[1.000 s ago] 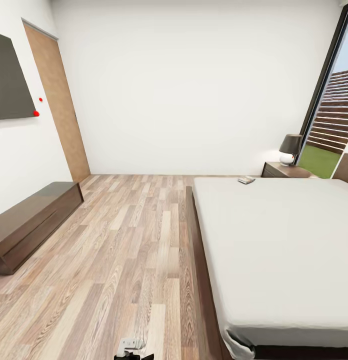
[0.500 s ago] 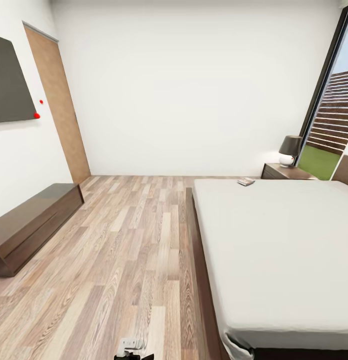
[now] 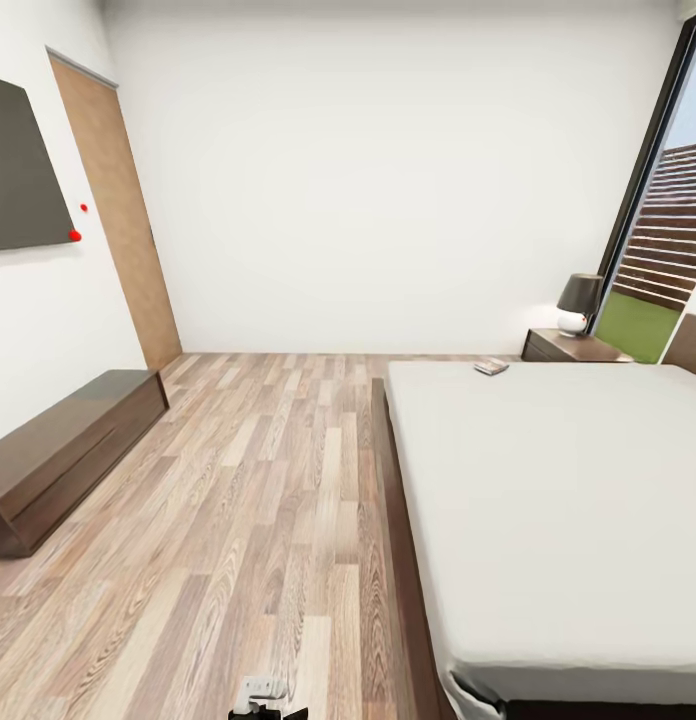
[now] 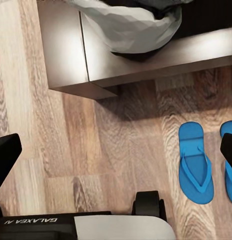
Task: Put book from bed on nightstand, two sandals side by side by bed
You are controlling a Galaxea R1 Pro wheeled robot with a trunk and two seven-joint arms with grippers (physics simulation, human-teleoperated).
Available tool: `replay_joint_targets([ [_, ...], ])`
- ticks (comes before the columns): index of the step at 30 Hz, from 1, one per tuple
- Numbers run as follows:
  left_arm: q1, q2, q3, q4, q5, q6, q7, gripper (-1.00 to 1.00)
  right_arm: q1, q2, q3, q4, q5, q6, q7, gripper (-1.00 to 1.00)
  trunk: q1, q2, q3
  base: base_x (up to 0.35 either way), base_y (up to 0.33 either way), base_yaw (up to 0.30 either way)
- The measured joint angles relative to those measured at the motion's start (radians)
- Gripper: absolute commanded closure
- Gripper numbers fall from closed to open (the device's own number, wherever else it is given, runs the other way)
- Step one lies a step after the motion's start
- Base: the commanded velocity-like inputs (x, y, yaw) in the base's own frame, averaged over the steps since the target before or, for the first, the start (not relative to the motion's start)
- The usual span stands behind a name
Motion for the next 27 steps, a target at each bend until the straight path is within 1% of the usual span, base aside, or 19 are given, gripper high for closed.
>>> replay_joint_targets([
  [27,0.0,0.0,0.0,0.0,0.0,0.0,-0.001,-1.0,0.0,0.0,0.0,0.0,0.002,0.0,0.0,-1.0,-0.104,0.189,0.085,0.0,0.0,0.0],
])
